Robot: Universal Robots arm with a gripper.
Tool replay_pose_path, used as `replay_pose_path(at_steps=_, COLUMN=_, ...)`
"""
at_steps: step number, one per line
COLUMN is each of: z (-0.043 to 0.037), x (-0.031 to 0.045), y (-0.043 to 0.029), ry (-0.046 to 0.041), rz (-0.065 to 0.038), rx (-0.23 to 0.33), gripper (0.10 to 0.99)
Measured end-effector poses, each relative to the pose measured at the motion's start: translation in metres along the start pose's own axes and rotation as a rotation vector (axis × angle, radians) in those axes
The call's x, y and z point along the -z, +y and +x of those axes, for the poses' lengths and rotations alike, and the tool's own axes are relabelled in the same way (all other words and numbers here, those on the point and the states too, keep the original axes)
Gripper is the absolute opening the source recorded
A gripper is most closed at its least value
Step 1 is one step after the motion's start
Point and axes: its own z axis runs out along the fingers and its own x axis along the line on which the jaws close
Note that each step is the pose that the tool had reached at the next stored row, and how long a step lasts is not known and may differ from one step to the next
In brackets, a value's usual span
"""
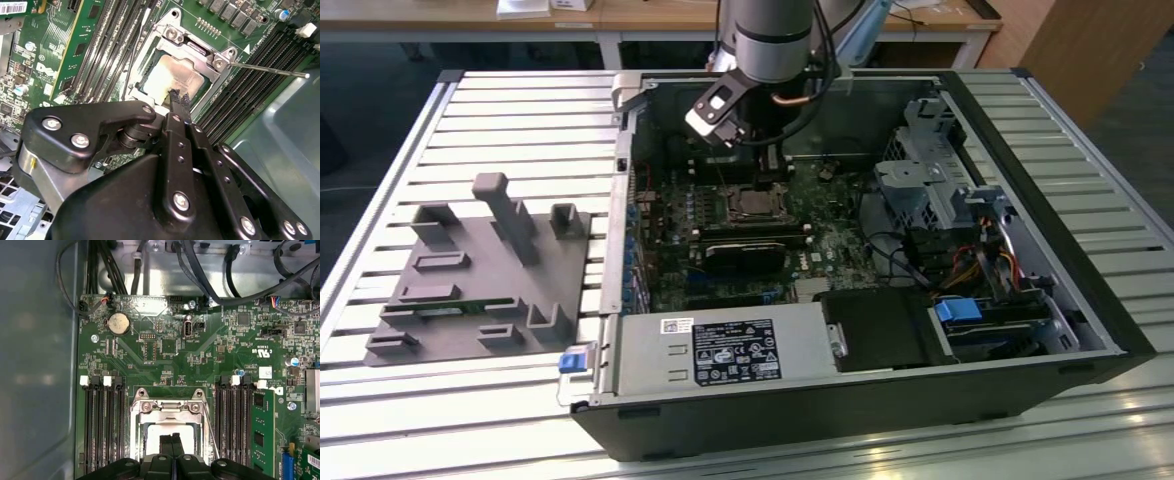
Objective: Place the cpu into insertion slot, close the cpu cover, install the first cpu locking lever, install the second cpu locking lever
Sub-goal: 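Close the cpu cover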
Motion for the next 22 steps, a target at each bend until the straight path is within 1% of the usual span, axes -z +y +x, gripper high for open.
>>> replay_pose_path(at_steps=6, z=-0.0005, x=-0.0033, y=-0.0009, ry=0.0000, rz=0.000, rx=0.000, gripper=0.106)
replay_pose_path(at_steps=12, z=-0.0005, x=-0.0064, y=-0.0066, ry=0.0000, rz=0.000, rx=0.001, gripper=0.106)
replay_pose_path(at_steps=16, z=-0.0005, x=-0.0096, y=-0.0080, ry=0.0002, rz=0.000, rx=0.005, gripper=0.106)
replay_pose_path(at_steps=22, z=-0.0005, x=-0.0114, y=-0.0118, ry=0.0002, rz=0.000, rx=0.005, gripper=0.106)
